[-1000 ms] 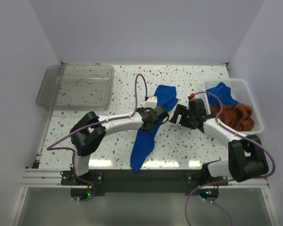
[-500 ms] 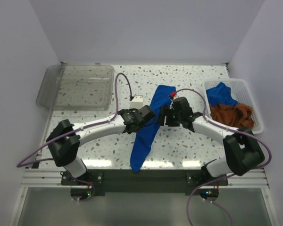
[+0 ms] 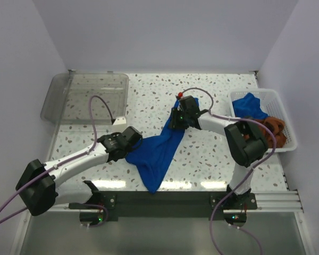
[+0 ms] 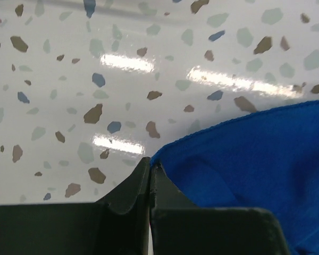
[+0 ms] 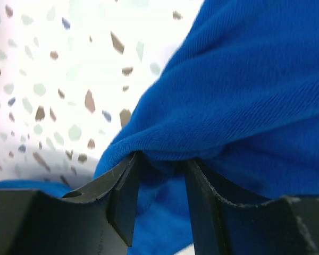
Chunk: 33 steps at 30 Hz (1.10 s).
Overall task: Fold and stack the towels
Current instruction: Flatten out the crumpled towel
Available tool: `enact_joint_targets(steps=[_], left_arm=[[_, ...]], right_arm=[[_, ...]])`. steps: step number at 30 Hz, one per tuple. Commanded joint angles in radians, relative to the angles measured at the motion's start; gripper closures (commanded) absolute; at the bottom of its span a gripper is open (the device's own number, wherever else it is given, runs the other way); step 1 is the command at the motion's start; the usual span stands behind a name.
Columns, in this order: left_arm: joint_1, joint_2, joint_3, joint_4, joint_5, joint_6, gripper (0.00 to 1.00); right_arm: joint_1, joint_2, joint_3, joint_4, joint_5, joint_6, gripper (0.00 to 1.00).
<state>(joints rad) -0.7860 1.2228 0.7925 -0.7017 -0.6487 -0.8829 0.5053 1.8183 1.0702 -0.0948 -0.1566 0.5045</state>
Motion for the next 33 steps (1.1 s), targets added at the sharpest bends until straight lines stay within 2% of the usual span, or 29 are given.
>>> enact_joint_targets(steps=[1,3,8,12,14,16,18,22,23,25,29,33], left_arm=[[0.020,-0.042,-0.068,-0.024,0.006,-0.054,1.00],[0.028,-0.074,-0.105,-0.048,0.007,-0.083,1.00],[0.037,-0.163,-0.167,-0.050,0.046,-0.123,1.00],[0.037,-0.194,-0.235,0.146,0.150,-0.093,1.00],[0.037,-0.166,-0.246,0.236,0.210,-0.087,1.00],[0.037,-0.143,-0.236,0.257,0.233,-0.091,1.00],[0.037,-0.131,-0.230,0.255,0.233,-0.102,1.00],[0.037,-0.172,-0.233,0.183,0.158,-0.136,1.00],[0.037,-0.196,-0.231,0.144,0.141,-0.137,1.00],[0.040,-0.219,-0.231,0.108,0.095,-0.145,1.00],[0.051,-0.237,-0.217,0.068,0.072,-0.133,1.00],[0.051,-0.227,-0.214,0.087,0.083,-0.117,1.00]], right_arm=[[0.004,0.073,0.132,-0.075,0.095,-0.052,0.58],[-0.005,0.128,0.198,-0.135,0.152,-0.082,0.57],[-0.074,0.243,0.350,-0.222,0.170,-0.107,0.55],[-0.100,0.383,0.626,-0.324,0.213,-0.176,0.52],[-0.100,0.394,0.722,-0.382,0.218,-0.190,0.48],[-0.099,0.333,0.720,-0.381,0.210,-0.204,0.43],[-0.087,0.261,0.630,-0.369,0.175,-0.227,0.34],[-0.042,0.023,0.403,-0.370,0.097,-0.251,0.30],[-0.019,-0.017,0.299,-0.367,0.080,-0.250,0.30],[0.022,-0.112,0.203,-0.353,0.036,-0.247,0.31],[0.068,-0.198,-0.016,-0.293,-0.030,-0.183,0.39],[0.099,-0.215,-0.124,-0.208,-0.055,-0.129,0.47]])
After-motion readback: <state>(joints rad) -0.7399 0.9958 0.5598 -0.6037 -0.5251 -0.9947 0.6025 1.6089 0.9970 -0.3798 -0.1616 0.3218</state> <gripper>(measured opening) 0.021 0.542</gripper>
